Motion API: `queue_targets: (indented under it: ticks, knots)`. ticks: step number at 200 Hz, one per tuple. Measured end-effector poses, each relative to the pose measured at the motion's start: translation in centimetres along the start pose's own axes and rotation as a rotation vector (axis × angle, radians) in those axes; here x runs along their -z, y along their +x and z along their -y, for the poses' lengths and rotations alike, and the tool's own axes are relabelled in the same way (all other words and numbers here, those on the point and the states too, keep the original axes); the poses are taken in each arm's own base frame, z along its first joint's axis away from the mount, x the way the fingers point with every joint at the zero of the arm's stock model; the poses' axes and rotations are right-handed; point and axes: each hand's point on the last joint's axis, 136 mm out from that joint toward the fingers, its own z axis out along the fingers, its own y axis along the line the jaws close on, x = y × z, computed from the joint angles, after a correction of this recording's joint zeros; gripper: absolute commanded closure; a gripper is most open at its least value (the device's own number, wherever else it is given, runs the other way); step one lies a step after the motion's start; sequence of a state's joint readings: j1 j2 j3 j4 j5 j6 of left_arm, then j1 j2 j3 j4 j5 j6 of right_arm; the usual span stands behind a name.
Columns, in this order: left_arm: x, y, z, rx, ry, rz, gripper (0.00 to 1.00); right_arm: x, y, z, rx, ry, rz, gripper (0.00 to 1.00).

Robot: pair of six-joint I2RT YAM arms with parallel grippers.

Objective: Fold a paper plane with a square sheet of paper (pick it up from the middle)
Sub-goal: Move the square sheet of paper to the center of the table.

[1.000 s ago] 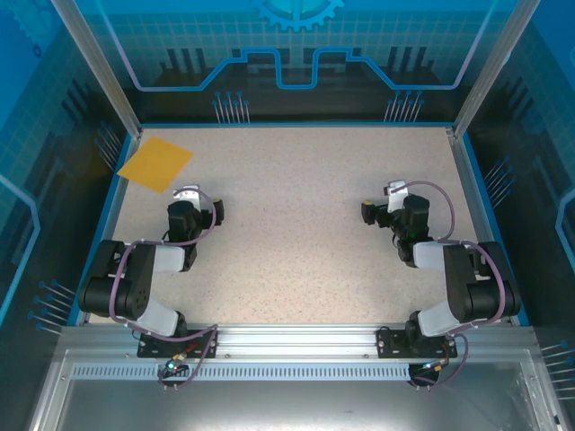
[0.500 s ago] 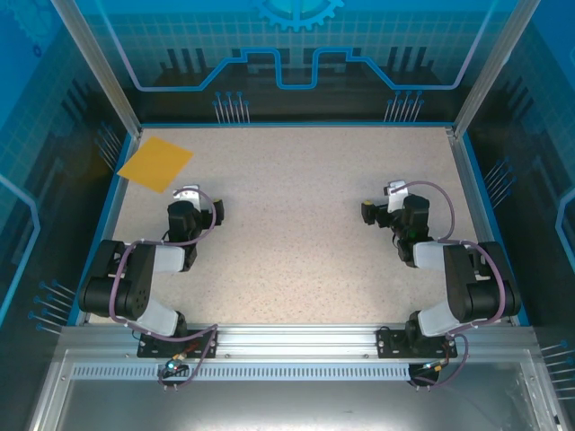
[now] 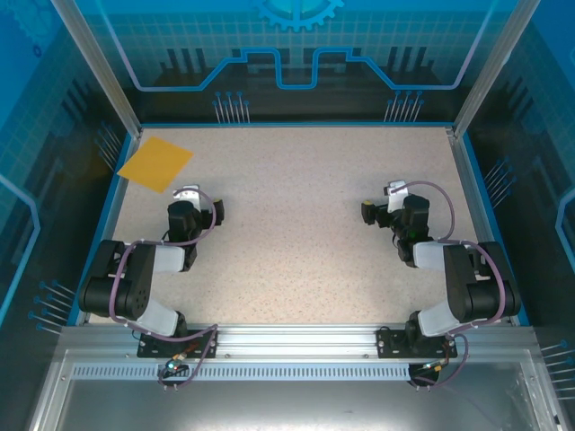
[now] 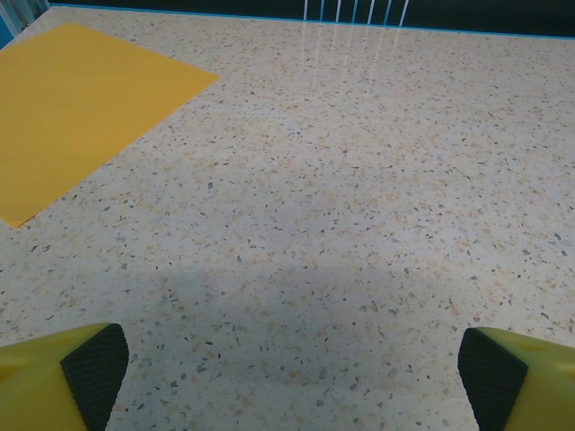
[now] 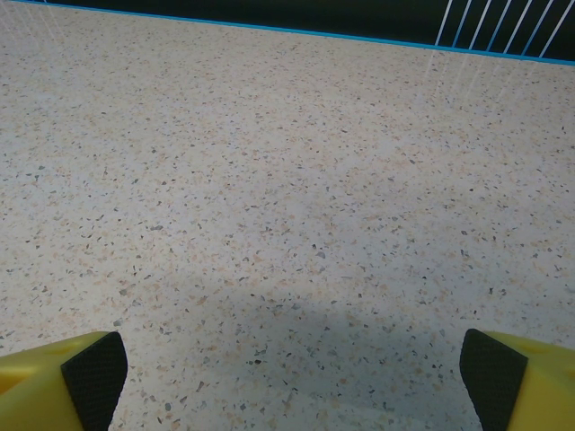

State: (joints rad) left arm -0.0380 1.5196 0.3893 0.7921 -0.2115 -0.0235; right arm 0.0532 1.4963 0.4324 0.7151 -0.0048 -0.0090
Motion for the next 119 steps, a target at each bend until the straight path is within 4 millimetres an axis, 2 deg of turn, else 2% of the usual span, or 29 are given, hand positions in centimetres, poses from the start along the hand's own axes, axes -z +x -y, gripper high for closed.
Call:
queue_targets:
  ticks: [49,84,119]
  knots:
    - [0.6,-0.4,0.2,0.000,0.012,-0.007,0.02,0.0,0.0,0.0,0.000,0.000,0.000,0.01]
    - [2.6,-3.2,0.0,0.034,0.026,0.049,0.02,0.1,-0.1,-0.1,0.016,0.001,0.003,0.00]
    - [3.8,-5.3,0.2,0.082,0.044,0.042,0.02,1.7,-2.0,-0.5,0.026,0.002,-0.005,0.01]
